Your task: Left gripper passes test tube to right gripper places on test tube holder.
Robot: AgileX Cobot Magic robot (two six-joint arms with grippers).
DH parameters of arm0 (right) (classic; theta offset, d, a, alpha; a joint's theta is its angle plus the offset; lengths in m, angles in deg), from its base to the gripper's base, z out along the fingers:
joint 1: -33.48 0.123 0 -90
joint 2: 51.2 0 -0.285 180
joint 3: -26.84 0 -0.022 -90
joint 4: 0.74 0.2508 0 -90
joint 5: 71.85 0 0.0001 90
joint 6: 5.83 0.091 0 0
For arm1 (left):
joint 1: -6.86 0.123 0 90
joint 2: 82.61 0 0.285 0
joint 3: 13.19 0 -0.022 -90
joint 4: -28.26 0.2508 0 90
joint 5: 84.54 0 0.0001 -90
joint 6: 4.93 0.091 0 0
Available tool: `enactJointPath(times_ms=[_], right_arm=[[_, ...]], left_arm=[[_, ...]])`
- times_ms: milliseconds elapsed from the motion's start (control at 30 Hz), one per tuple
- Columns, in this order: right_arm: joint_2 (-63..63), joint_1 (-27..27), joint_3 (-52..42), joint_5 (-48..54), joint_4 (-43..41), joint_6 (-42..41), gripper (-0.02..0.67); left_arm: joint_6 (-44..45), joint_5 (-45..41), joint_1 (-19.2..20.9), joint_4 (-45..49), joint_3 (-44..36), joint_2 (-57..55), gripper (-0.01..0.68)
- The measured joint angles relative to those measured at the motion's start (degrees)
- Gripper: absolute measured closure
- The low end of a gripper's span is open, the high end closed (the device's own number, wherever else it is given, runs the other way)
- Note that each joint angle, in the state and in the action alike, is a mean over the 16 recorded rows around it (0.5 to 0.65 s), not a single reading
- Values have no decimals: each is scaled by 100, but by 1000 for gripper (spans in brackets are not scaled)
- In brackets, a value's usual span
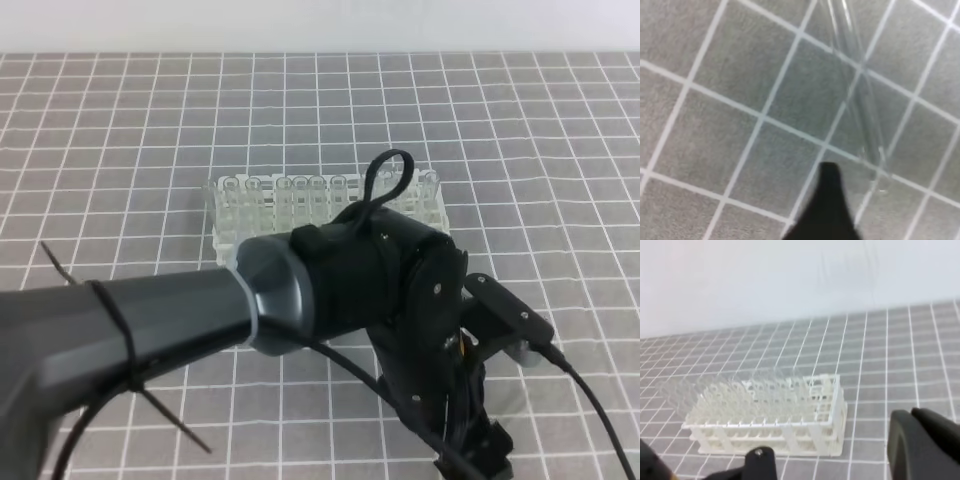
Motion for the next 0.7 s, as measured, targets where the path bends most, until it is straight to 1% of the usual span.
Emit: enactJointPath(times_ms=[333,700], right_arm=[[-395,0,0,-135,-127,39,650],[-397,0,0,-60,-259,41,650]], left_arm=[[-23,224,-46,272,7,-444,609],[-77,492,-292,1100,18,-637,615]])
